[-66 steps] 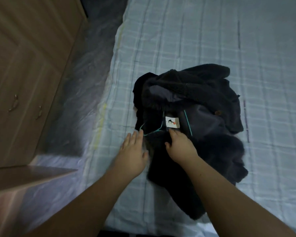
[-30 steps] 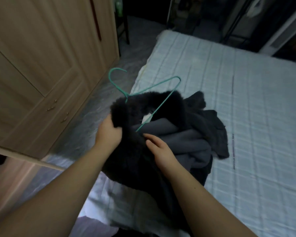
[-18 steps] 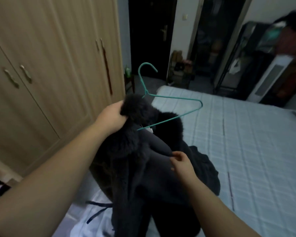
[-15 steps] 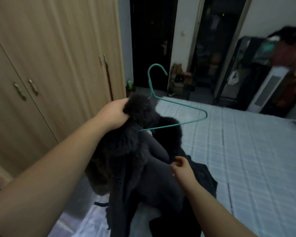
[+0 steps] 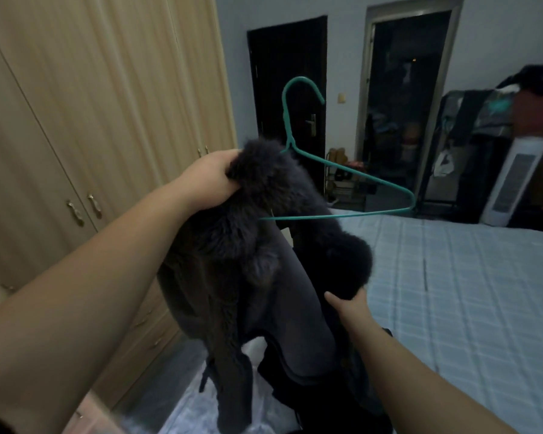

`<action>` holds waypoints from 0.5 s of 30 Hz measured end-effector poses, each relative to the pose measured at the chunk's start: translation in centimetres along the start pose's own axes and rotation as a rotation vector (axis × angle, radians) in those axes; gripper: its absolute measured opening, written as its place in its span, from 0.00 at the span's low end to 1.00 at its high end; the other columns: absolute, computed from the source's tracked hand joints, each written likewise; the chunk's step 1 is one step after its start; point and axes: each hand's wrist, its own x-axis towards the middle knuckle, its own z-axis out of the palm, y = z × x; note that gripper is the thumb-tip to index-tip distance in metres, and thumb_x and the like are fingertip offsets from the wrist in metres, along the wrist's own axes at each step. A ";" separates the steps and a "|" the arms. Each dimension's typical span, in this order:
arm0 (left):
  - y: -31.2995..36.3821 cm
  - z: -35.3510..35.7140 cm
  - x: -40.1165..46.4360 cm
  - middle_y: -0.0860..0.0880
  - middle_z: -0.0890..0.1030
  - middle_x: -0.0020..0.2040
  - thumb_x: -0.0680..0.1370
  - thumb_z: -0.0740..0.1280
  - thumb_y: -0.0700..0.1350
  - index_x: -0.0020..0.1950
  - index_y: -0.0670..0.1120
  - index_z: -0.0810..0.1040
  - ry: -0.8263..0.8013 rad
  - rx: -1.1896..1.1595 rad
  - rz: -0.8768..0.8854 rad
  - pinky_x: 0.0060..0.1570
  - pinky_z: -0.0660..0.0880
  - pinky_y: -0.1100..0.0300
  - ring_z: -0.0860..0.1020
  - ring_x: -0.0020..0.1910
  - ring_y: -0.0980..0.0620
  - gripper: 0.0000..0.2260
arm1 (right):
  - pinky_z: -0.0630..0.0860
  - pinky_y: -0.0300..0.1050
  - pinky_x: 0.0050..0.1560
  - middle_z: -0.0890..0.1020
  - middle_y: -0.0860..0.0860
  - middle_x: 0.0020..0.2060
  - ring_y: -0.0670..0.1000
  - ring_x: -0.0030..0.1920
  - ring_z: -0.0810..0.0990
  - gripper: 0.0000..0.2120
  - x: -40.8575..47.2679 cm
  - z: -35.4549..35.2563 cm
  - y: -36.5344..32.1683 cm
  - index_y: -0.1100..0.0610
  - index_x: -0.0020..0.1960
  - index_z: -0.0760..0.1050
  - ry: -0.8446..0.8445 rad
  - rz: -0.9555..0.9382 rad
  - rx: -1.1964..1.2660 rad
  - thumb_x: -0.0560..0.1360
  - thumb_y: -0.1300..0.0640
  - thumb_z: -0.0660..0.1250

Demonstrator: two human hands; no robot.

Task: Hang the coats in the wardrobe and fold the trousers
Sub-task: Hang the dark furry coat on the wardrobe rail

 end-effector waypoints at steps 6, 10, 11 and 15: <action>-0.6 -0.2 -0.7 0.58 0.81 0.45 0.76 0.70 0.44 0.53 0.50 0.79 -0.092 -0.059 0.046 0.51 0.71 0.65 0.74 0.51 0.65 0.06 | 0.77 0.52 0.54 0.74 0.59 0.64 0.61 0.57 0.79 0.41 1.6 1.0 1.6 0.58 0.72 0.67 -0.009 0.088 -0.251 0.65 0.46 0.79; -1.4 0.1 -0.6 0.53 0.82 0.46 0.77 0.70 0.38 0.51 0.51 0.77 -0.117 -0.023 0.047 0.49 0.69 0.64 0.73 0.50 0.67 0.09 | 0.77 0.59 0.59 0.80 0.59 0.58 0.61 0.55 0.79 0.20 1.9 2.8 0.5 0.53 0.58 0.76 -0.040 -0.007 -0.310 0.70 0.46 0.72; -1.7 0.1 -0.6 0.54 0.82 0.45 0.77 0.70 0.38 0.50 0.53 0.76 -0.122 -0.022 0.040 0.49 0.70 0.65 0.73 0.49 0.67 0.10 | 0.77 0.59 0.59 0.81 0.59 0.56 0.61 0.54 0.80 0.13 1.6 3.0 0.0 0.53 0.58 0.75 -0.031 -0.041 -0.254 0.75 0.54 0.69; -3.4 0.2 -0.7 0.58 0.81 0.45 0.76 0.70 0.36 0.50 0.54 0.78 -0.120 -0.016 0.011 0.49 0.69 0.68 0.73 0.50 0.66 0.12 | 0.77 0.62 0.61 0.82 0.54 0.54 0.58 0.54 0.81 0.17 2.8 2.6 0.2 0.54 0.66 0.74 0.045 -0.023 0.037 0.78 0.59 0.61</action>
